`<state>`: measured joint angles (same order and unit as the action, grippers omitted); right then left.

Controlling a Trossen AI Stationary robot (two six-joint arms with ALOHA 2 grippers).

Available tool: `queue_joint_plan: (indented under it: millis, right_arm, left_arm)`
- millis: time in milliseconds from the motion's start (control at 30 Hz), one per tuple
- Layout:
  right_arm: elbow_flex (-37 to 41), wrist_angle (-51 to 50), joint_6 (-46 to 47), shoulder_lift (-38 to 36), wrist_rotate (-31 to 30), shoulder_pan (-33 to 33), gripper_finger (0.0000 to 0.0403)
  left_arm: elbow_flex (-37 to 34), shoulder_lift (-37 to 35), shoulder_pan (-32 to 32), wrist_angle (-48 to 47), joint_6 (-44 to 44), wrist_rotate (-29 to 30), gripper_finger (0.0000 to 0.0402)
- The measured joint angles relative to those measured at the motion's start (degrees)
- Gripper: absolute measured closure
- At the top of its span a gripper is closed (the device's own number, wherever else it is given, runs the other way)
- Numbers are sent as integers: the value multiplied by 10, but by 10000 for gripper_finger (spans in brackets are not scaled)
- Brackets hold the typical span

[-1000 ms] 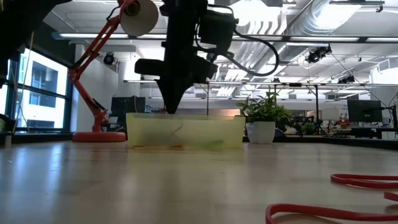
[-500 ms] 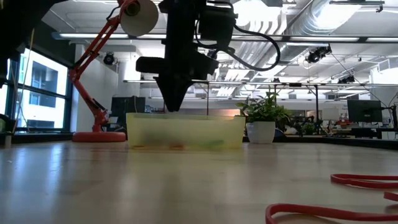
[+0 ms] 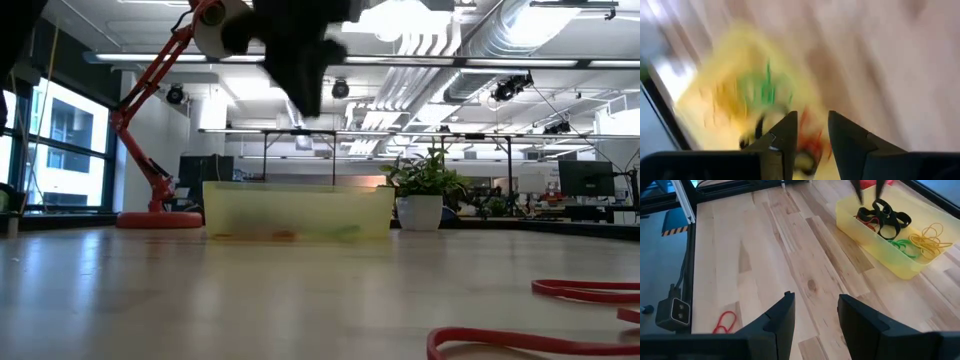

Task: Pick and place rubber bands into bin
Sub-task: Put the red rubber band into the yellow bin

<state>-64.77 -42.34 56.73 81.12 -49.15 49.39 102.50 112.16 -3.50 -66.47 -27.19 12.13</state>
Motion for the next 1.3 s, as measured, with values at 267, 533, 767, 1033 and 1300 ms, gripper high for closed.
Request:
queue_joint_plan:
  millis: [267, 533, 767, 1033, 1300]
  right_arm:
    - [0, -4, -2, 0, 58, 0, 263]
    - [0, -13, -2, 0, 106, 20, 263]
    - [0, -2, 0, 48, 147, 36, 263]
    - [0, 120, -9, 182, 207, 36, 263]
    - [0, 216, -47, 264, 258, 36, 263]
  left_arm:
    - [0, -25, 135, 123, 36, -17, 311]
    - [0, 7, 224, 229, 67, -4, 305]
    - [-1, 34, 234, 227, 101, 1, 305]
    - [-1, 28, 234, 224, 110, 41, 305]
    - [0, 12, 234, 221, 112, 45, 305]
